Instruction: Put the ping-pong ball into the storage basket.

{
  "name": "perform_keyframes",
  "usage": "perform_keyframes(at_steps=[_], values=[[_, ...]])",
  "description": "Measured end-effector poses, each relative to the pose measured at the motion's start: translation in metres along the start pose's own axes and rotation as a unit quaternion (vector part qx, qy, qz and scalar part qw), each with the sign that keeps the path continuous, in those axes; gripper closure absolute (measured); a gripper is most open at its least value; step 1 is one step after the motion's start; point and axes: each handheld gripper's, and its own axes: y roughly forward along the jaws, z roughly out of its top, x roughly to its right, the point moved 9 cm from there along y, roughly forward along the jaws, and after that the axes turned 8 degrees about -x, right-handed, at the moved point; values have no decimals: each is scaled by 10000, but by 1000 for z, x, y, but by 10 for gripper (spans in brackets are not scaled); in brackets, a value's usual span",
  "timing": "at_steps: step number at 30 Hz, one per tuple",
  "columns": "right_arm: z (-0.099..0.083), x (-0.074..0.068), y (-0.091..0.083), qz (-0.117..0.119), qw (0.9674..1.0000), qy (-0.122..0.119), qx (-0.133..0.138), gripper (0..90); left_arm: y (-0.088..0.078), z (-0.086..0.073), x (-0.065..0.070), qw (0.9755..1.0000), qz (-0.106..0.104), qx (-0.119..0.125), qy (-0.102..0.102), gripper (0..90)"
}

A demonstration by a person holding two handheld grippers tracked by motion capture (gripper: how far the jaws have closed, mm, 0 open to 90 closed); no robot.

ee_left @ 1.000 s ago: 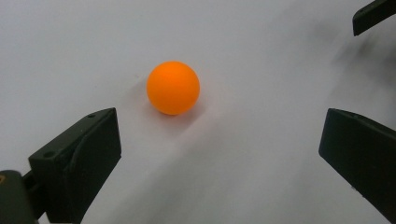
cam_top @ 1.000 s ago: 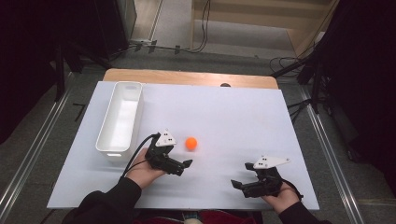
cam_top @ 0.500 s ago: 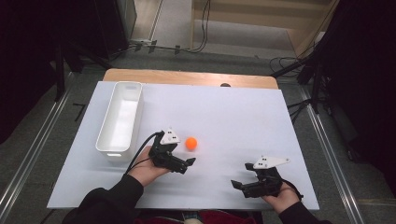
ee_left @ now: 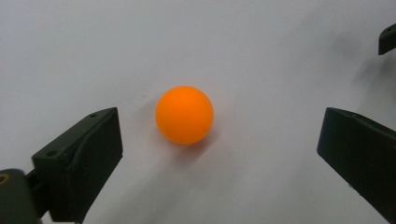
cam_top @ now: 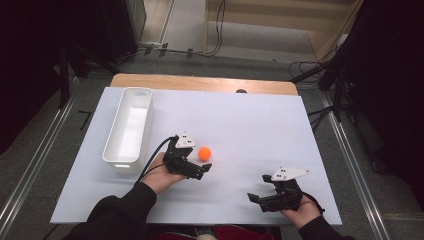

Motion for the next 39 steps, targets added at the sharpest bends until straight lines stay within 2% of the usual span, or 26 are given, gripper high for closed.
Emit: perform_keyframes(at_steps=[14,23,25,34,36,37,39], values=[[0,1,0,3,10000,-45,-12,115,9,9,-4,10000,49,13,2,10],[-1,0,0,21,10000,16,-25,115,15,16,-7,10000,61,5,65,11],[-1,0,0,24,10000,4,-29,115,17,18,-8,10000,10,72,17,45],[-1,0,0,0,10000,8,-37,115,24,27,-12,10000,32,59,68,45],[-1,0,0,10,10000,15,-43,115,25,29,-12,9999,-22,99,51,45],[-2,0,0,12,10000,1,-74,115,27,31,-12,9998,-129,166,43,45],[-2,0,0,11,10000,-7,-85,115,29,31,-11,9998,-134,164,38,45]])
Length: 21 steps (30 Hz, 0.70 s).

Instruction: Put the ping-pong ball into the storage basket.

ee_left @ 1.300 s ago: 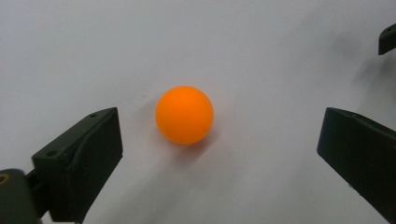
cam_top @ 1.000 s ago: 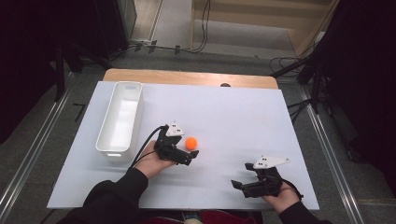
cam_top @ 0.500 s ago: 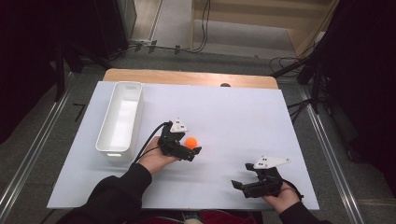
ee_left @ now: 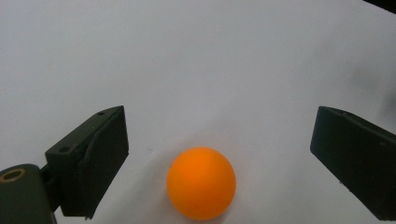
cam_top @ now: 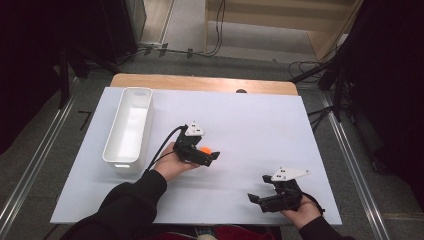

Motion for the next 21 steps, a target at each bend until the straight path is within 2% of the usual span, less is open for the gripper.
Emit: perform_keyframes(at_steps=[5,8,12,21], values=[[1,0,-1,-16,10000,-1,36,115,4,-4,1,9999,-38,-98,-36,46],[0,0,-1,-25,10000,-22,43,115,4,-5,0,9999,80,-93,76,76],[0,0,-1,-24,10000,-3,37,115,7,-8,-1,9997,182,-108,87,76],[-1,0,-2,-41,10000,-31,24,115,14,-14,0,9995,193,-248,53,76]])
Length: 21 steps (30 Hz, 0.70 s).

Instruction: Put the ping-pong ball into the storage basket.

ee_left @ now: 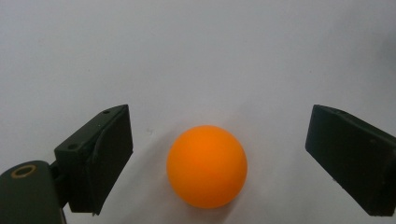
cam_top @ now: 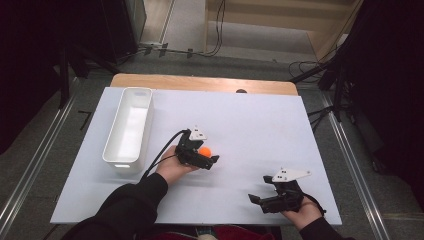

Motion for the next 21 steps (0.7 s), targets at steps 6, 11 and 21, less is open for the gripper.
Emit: perform_keyframes(at_steps=[6,11,21], values=[[-1,-1,0,27,10000,3,-16,115,4,-5,-3,10000,70,-25,-5,87],[-1,-1,0,20,10000,-27,-24,115,8,-11,-8,9999,137,-84,-2,139],[-1,-1,1,14,10000,-40,-51,115,16,-19,-7,9985,411,-272,249,153]])
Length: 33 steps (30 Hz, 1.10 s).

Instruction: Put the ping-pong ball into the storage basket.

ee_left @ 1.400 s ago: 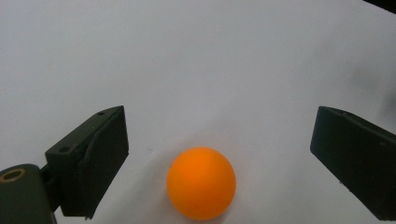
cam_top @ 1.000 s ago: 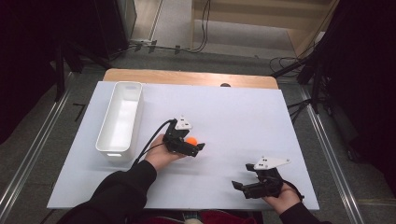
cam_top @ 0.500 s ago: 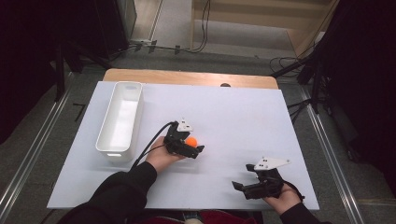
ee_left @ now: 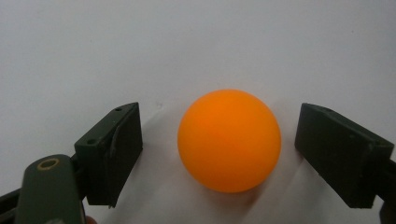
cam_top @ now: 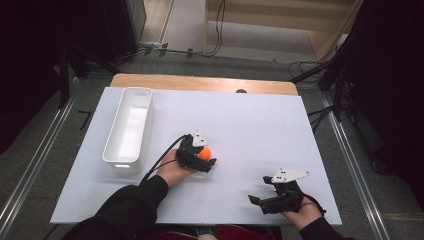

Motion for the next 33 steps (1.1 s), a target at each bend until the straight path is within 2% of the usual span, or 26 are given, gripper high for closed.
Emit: perform_keyframes(at_steps=[6,9,13,14,19,29,33], values=[[-1,-1,1,-22,10000,-9,-38,115,0,0,1,10000,49,-7,22,168],[-1,-1,1,-30,10000,-47,-54,115,-2,0,1,10000,28,65,25,266],[-2,-1,1,-38,10000,-33,-71,115,-2,0,-1,9999,61,104,-43,307],[-2,-1,1,-31,10000,-55,-76,115,-3,0,1,9999,46,115,36,339],[-2,-1,2,-24,10000,-62,-74,115,-5,1,2,9999,36,112,0,490],[-1,-1,2,-31,10000,-61,-67,115,-5,1,2,9999,70,111,20,503],[-1,-1,2,-37,10000,-54,-58,115,-6,1,2,10000,-12,75,0,503]])
